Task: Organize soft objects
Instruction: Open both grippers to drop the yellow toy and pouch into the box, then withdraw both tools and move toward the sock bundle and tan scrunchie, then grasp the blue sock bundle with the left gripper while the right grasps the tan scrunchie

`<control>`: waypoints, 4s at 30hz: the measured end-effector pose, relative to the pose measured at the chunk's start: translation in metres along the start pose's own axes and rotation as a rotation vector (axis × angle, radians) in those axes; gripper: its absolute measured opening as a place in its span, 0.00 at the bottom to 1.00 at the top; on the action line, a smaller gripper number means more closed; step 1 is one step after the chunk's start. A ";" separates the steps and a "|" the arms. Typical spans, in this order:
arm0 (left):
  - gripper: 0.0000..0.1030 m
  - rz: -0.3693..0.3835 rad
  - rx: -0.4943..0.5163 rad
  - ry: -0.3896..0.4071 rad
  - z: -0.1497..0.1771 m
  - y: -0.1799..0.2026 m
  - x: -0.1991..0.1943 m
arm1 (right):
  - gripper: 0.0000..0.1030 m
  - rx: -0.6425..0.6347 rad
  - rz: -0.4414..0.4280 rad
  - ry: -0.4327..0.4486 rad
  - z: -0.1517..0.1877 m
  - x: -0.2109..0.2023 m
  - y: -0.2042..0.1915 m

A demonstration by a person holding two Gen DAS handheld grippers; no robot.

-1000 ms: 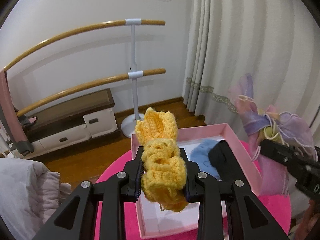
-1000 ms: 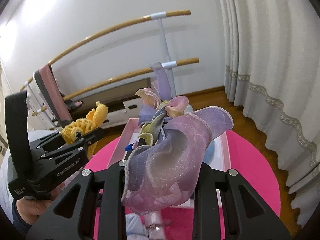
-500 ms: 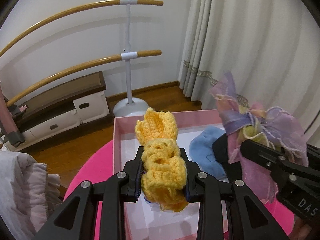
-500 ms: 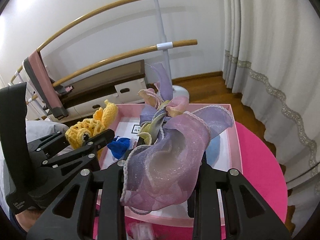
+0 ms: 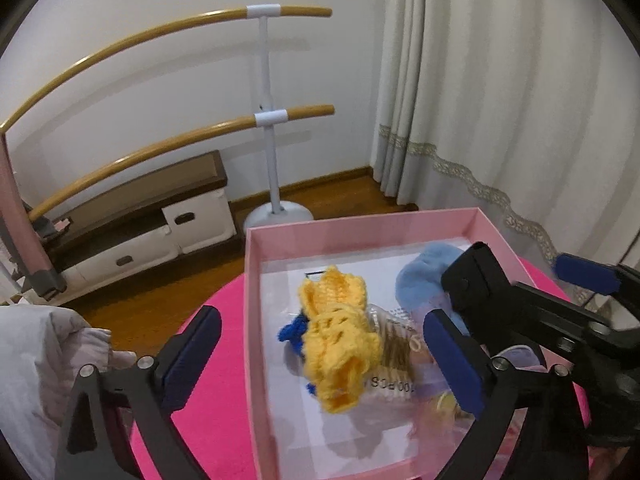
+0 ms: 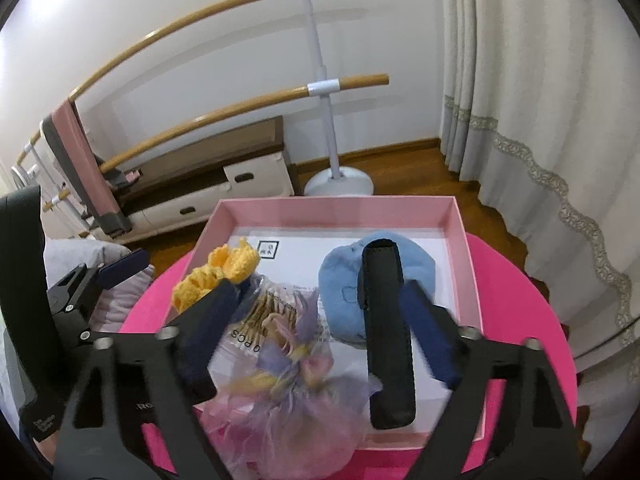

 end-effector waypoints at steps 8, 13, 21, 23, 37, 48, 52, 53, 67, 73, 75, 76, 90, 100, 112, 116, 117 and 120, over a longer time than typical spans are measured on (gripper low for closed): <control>0.99 -0.068 -0.006 0.048 0.021 -0.005 -0.043 | 1.00 0.047 -0.006 0.055 0.002 -0.027 0.005; 0.99 -0.103 0.012 0.081 0.034 -0.001 -0.073 | 1.00 0.073 -0.022 0.100 0.007 -0.054 0.006; 1.00 -0.115 0.021 0.157 0.065 0.009 -0.125 | 1.00 0.082 -0.040 0.178 0.028 -0.112 0.005; 1.00 -0.123 0.024 0.171 0.073 0.012 -0.138 | 1.00 0.082 -0.043 0.194 0.034 -0.124 0.004; 1.00 -0.110 0.019 0.259 0.139 0.038 -0.244 | 1.00 0.078 -0.010 0.307 0.098 -0.198 0.001; 1.00 -0.109 -0.023 0.236 0.191 0.037 -0.285 | 1.00 0.122 0.047 0.315 0.155 -0.223 0.024; 1.00 -0.128 -0.018 0.229 0.204 0.037 -0.296 | 1.00 0.121 0.051 0.314 0.163 -0.227 0.024; 1.00 -0.127 -0.021 0.224 0.206 0.038 -0.298 | 1.00 0.115 0.056 0.316 0.165 -0.229 0.024; 1.00 -0.128 -0.018 0.206 0.220 0.045 -0.319 | 1.00 0.087 0.052 0.303 0.179 -0.233 0.017; 1.00 -0.119 -0.017 0.196 0.222 0.046 -0.315 | 1.00 0.091 0.053 0.291 0.181 -0.229 0.018; 1.00 -0.116 -0.017 0.190 0.223 0.046 -0.313 | 1.00 0.093 0.056 0.286 0.182 -0.227 0.019; 1.00 -0.116 -0.018 0.187 0.224 0.046 -0.312 | 1.00 0.094 0.055 0.283 0.183 -0.226 0.020; 1.00 -0.030 0.005 0.073 0.236 0.064 -0.252 | 1.00 0.122 0.074 0.225 0.193 -0.201 0.038; 1.00 -0.004 0.013 0.004 0.232 0.074 -0.182 | 1.00 0.158 0.095 0.158 0.204 -0.170 0.062; 1.00 -0.012 0.027 -0.040 0.224 0.077 -0.109 | 1.00 0.163 0.096 0.074 0.213 -0.130 0.071; 1.00 0.018 -0.001 -0.034 0.220 0.074 -0.088 | 1.00 0.165 0.095 0.054 0.215 -0.120 0.071; 1.00 0.030 -0.009 -0.032 0.219 0.073 -0.084 | 1.00 0.166 0.095 0.052 0.215 -0.119 0.072; 0.93 0.072 -0.013 -0.032 0.217 0.074 -0.076 | 1.00 0.170 0.097 0.044 0.216 -0.115 0.074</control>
Point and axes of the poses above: each gripper's, at about its wrist camera, not at the fingertips, and x roughly the way its jaws point, y to its right, z to its underside, the point moved 9 cm from there along x, roughly the way its jaws point, and after that the axes turned 8 degrees about x, right-handed, at the moved point
